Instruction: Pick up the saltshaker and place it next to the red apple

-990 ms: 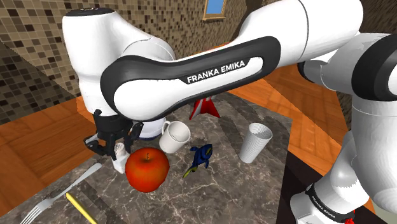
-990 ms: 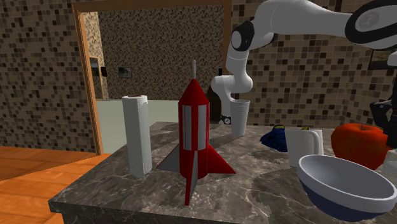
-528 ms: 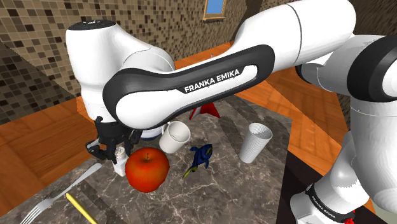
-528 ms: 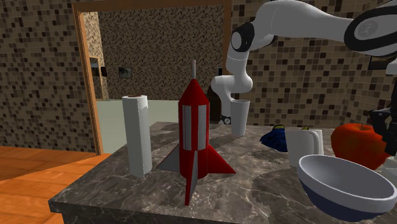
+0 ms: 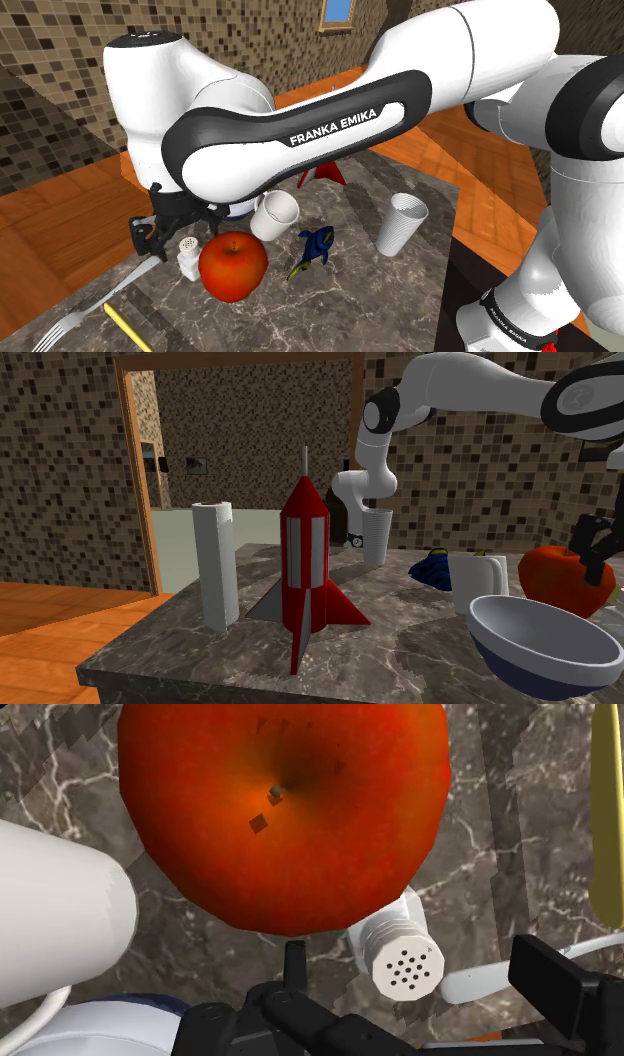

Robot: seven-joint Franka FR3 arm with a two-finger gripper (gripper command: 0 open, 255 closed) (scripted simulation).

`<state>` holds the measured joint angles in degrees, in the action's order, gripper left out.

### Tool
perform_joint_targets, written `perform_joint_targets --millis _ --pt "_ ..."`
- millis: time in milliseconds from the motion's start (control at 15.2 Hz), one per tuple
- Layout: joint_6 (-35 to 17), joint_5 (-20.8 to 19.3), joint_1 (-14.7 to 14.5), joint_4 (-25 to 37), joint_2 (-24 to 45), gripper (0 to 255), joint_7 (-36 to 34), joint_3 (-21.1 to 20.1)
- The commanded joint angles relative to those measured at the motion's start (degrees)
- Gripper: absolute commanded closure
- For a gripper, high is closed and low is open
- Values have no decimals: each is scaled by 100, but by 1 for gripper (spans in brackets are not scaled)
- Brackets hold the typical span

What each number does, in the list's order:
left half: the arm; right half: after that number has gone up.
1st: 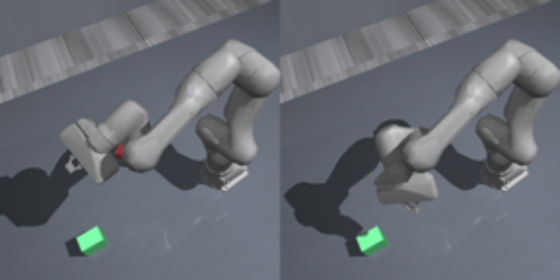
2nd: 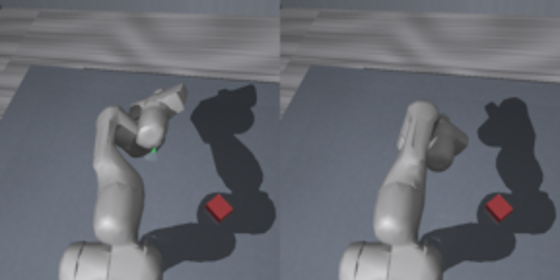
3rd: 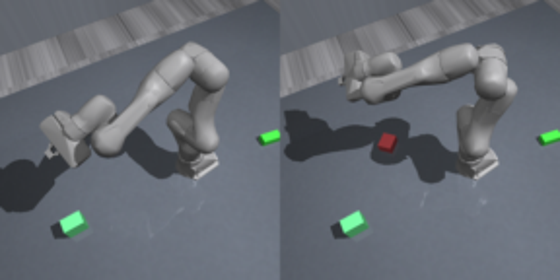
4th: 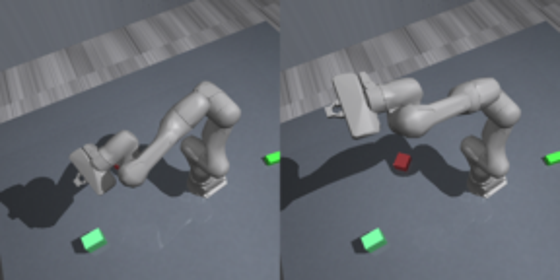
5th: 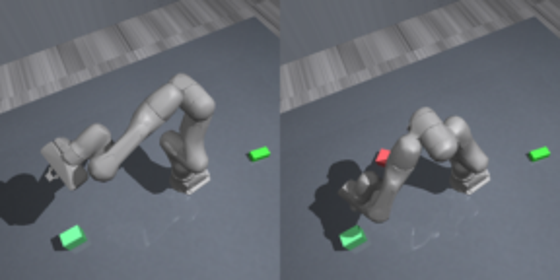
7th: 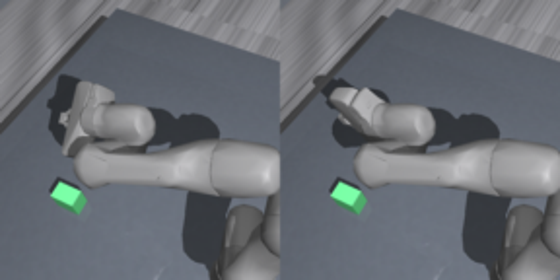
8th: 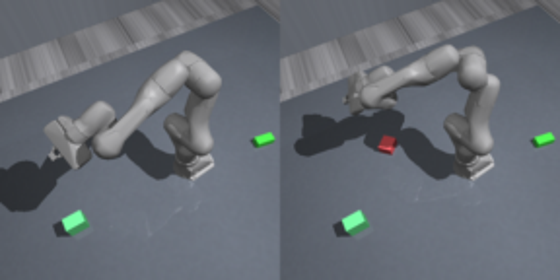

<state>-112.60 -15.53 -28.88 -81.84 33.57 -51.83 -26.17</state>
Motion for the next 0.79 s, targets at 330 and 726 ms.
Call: perform_joint_targets --millis 330,726 --pt "624 98 -24 471 -174 0 75 -58" --pt "624 98 -24 471 -174 0 75 -58"
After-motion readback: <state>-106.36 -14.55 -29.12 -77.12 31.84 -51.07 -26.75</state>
